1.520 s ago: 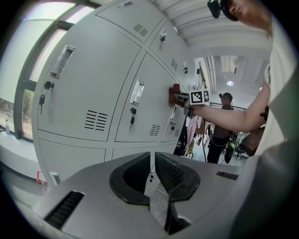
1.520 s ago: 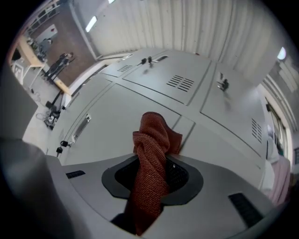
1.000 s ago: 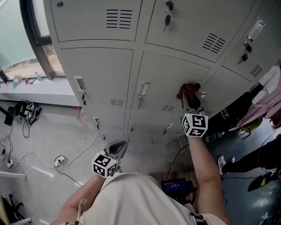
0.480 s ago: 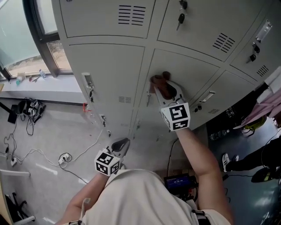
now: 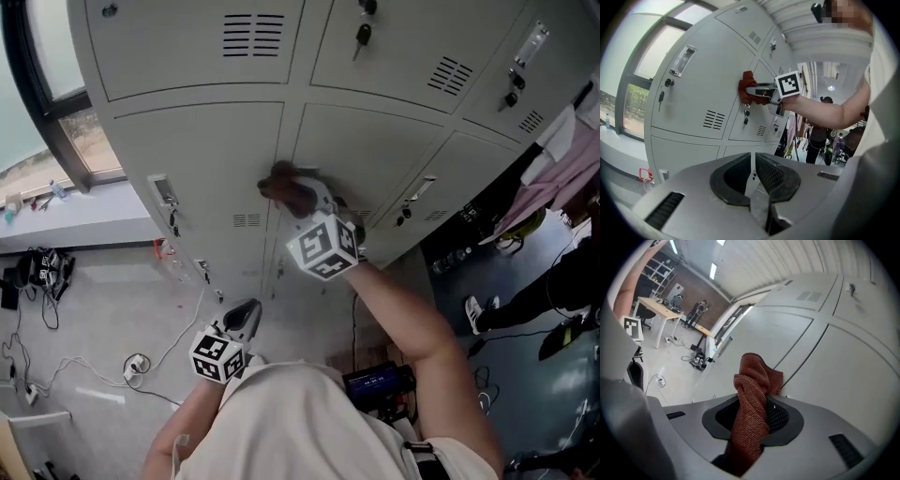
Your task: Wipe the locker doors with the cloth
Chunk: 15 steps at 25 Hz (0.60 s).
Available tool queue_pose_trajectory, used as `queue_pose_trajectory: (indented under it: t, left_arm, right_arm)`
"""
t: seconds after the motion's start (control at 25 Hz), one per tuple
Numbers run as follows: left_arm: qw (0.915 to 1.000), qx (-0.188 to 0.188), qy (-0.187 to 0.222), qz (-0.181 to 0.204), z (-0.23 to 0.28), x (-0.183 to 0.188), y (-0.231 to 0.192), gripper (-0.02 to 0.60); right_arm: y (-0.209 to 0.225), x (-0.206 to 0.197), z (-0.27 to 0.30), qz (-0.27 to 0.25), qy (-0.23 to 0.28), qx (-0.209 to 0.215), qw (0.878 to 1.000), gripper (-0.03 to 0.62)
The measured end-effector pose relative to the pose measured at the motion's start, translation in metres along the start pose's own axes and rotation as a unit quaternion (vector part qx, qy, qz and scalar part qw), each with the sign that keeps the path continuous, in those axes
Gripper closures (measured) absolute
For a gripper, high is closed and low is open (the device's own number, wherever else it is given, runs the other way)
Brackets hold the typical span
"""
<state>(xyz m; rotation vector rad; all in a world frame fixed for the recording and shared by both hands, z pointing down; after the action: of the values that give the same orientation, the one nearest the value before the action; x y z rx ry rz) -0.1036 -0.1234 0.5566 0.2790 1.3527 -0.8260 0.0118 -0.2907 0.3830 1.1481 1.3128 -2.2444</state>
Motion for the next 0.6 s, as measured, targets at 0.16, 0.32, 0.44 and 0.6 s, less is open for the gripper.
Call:
queue_pose_trajectory:
  t: [0.16, 0.32, 0.44, 0.6]
  left_arm:
    - [0.9998, -0.014, -0.009, 0.006, 0.0, 0.0, -0.006, 0.546]
    - [0.9996, -0.021, -0.018, 0.01, 0.007, 0.0, -0.009, 0.546]
    - [0.9993, -0.03, -0.016, 0.014, 0.019, 0.005, 0.002, 0.546]
    - [0.9984, -0.045, -0.017, 0.028, 0.039, 0.014, 0.018, 0.546]
  right_arm:
    - [0.007, -0.022, -0.009, -0.004, -0.028, -0.014, 1.0, 0.479]
    - [0.045, -0.06, -0.039, 0.036, -0.04, -0.056, 0.997, 0.479]
    - [0.073, -0.095, -0.067, 0.069, -0.052, -0.081, 0.993, 0.479]
    - [0.111, -0.135, -0.101, 0.109, -0.049, -0.113, 0.986, 0.479]
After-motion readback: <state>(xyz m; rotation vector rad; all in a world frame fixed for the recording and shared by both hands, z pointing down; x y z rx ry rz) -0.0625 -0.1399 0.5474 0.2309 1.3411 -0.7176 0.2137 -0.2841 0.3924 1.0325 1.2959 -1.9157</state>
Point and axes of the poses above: the fingertips, and each gripper's own axes: z forward along the fingers, y to its right, x out of its top, the point moved 5 cm from there along -z, backward along the fingers, and after that the axes turned 5 degrees about z, right-handed, at the moved point
